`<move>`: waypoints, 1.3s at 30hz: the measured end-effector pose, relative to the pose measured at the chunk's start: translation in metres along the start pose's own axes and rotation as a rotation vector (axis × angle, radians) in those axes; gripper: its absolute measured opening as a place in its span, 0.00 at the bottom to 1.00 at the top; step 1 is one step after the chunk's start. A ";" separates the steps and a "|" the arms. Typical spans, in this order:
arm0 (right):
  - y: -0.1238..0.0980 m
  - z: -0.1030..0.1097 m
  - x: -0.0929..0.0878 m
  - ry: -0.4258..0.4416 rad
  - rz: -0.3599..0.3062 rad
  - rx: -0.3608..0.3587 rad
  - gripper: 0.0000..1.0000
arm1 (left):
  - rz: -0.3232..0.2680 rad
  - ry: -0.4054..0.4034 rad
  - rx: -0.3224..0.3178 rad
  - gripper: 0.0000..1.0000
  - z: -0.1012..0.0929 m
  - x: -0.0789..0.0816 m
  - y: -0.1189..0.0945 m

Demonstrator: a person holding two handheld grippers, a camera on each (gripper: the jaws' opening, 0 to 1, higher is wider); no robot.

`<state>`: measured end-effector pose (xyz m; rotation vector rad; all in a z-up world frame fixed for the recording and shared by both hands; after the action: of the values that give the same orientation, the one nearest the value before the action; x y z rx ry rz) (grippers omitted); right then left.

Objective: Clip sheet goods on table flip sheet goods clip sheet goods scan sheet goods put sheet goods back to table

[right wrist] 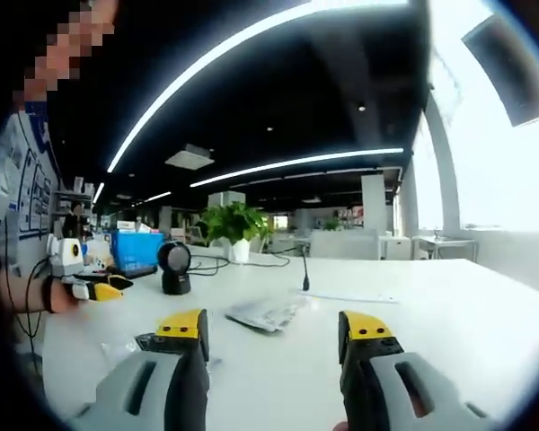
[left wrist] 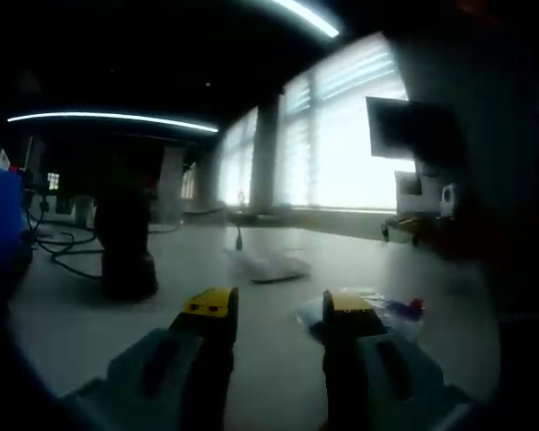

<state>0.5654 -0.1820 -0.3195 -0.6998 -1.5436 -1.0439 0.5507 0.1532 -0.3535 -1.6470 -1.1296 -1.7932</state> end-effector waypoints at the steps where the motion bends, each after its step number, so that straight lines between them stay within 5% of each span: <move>1: -0.004 -0.003 -0.001 0.001 -0.007 -0.009 0.53 | -0.001 0.001 -0.001 0.30 0.000 0.000 0.000; 11: -0.023 -0.011 -0.017 0.033 -0.013 -0.037 0.50 | -0.004 0.017 -0.018 0.30 -0.004 0.001 0.001; 13: -0.023 -0.012 -0.014 -0.019 -0.045 -0.047 0.52 | -0.006 0.013 -0.015 0.30 -0.003 0.001 0.001; 17: -0.023 -0.010 -0.014 0.028 -0.103 -0.070 0.51 | -0.009 -0.002 -0.007 0.30 0.000 0.001 0.002; 19: -0.024 -0.012 -0.012 -0.040 -0.122 -0.047 0.52 | -0.007 -0.005 -0.003 0.30 0.000 0.001 0.002; 24: -0.022 -0.011 -0.021 -0.005 -0.073 -0.023 0.49 | -0.010 -0.006 -0.012 0.30 -0.001 0.001 0.002; 30: -0.020 0.001 -0.029 -0.117 -0.015 0.004 0.44 | -0.002 -0.010 -0.016 0.30 -0.002 -0.001 0.003; 39: -0.023 -0.007 -0.021 -0.022 -0.073 -0.030 0.44 | 0.001 -0.016 0.000 0.30 0.001 -0.001 0.002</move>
<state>0.5542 -0.1965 -0.3452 -0.6816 -1.5858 -1.1190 0.5535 0.1524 -0.3541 -1.6640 -1.1359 -1.7821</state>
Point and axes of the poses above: the point that each gripper's makers call its tool centre point, and the gripper's own axes: y roughly forward along the fingers, z roughly to its left, x roughly out of its top, the point moved 4 cm from there along -y, roughly backward along the fingers, and after that the axes turned 12 degrees about -z, right-handed, at the moved point
